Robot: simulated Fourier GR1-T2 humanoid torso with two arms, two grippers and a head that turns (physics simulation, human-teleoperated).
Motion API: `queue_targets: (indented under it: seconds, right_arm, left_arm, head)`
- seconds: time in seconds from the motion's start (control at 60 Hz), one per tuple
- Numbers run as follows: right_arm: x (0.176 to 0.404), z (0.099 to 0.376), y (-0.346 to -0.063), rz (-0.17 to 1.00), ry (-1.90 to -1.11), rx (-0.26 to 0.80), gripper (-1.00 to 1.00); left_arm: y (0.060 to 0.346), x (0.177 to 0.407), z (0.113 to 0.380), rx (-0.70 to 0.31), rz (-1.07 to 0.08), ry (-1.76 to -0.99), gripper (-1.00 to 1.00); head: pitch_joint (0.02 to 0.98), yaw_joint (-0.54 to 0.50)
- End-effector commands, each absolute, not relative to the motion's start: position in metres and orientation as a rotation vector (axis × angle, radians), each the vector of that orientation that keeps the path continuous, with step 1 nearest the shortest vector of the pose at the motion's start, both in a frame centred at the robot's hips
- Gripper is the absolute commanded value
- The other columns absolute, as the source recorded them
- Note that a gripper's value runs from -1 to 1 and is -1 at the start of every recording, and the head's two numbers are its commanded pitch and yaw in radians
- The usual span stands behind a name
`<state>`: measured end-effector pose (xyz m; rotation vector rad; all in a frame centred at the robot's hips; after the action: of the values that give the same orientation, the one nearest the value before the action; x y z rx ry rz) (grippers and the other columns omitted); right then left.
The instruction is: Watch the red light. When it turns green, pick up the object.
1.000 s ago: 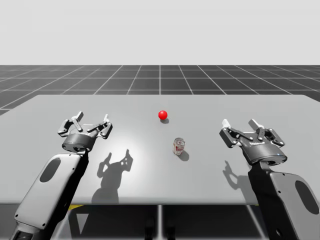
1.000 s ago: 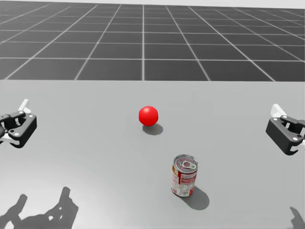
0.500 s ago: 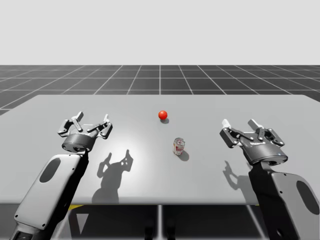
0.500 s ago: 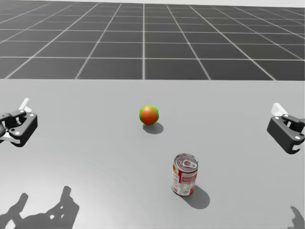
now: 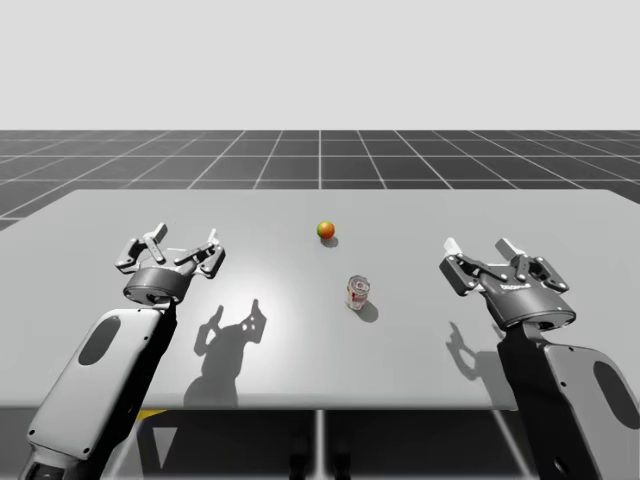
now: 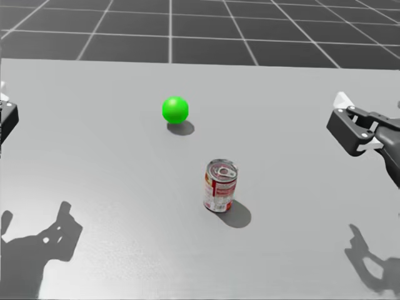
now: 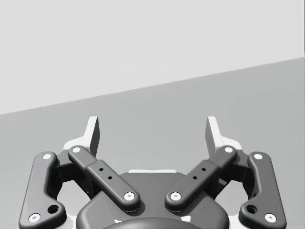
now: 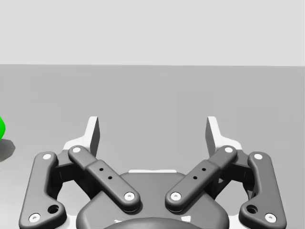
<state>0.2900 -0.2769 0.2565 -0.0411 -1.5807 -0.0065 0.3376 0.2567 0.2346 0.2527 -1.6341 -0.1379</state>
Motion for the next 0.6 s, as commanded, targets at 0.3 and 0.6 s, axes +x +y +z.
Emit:
queue_targets:
  seconds: [0.3, 0.6]
  right_arm:
    - [0.289, 0.259, -0.274, 0.002, -1.577, 0.027, -1.00]
    - [0.277, 0.254, -0.260, 0.175, -1.526, 0.224, -1.00]
  left_arm:
    - [0.257, 0.338, 0.235, 0.251, -0.145, -1.631, -1.00]
    - [0.257, 0.338, 0.235, 0.249, -0.141, -1.626, -1.00]
  head:
    - [0.786, -0.15]
    - [0.784, -0.15]
